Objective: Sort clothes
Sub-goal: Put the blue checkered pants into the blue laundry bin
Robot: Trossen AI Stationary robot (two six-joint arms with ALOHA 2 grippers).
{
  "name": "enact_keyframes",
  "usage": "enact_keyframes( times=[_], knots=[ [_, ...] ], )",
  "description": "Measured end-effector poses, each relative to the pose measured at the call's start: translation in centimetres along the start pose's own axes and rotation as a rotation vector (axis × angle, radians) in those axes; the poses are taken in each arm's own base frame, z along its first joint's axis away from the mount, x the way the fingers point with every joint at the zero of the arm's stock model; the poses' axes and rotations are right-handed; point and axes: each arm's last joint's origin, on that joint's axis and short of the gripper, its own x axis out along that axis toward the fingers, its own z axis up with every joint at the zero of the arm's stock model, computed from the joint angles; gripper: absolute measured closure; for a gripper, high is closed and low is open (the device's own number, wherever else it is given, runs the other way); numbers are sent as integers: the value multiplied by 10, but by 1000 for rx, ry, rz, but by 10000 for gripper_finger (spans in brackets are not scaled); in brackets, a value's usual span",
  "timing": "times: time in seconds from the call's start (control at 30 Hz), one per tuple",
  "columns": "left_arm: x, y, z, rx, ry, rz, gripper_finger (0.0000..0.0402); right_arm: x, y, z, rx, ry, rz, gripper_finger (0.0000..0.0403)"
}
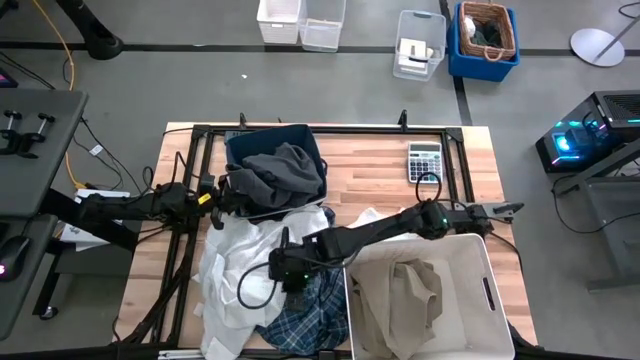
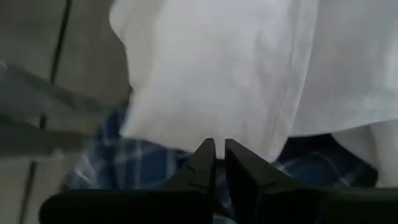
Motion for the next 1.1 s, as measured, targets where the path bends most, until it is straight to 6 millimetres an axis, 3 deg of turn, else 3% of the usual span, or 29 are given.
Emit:
enact_keyframes(
  times=[0.2,0.47,0.63,0.93,1.03,1.1],
  knots=[
    [0,0,0,0,0,0,401,1,1,-8,-66,75,8,314],
    [0,0,0,0,-1,0,401,22,-4,-22,-148,188,-2,173],
    [0,0,0,0,1,1,401,40,-17,-33,-168,265,-26,129],
    [0,0,0,0,0,0,401,72,-32,-53,-171,380,-142,128],
    [0,0,0,0,0,0,401,74,-36,-59,-182,418,-245,173],
    [0,0,0,0,1,0,401,73,-37,-63,-191,454,-300,241]
  ],
)
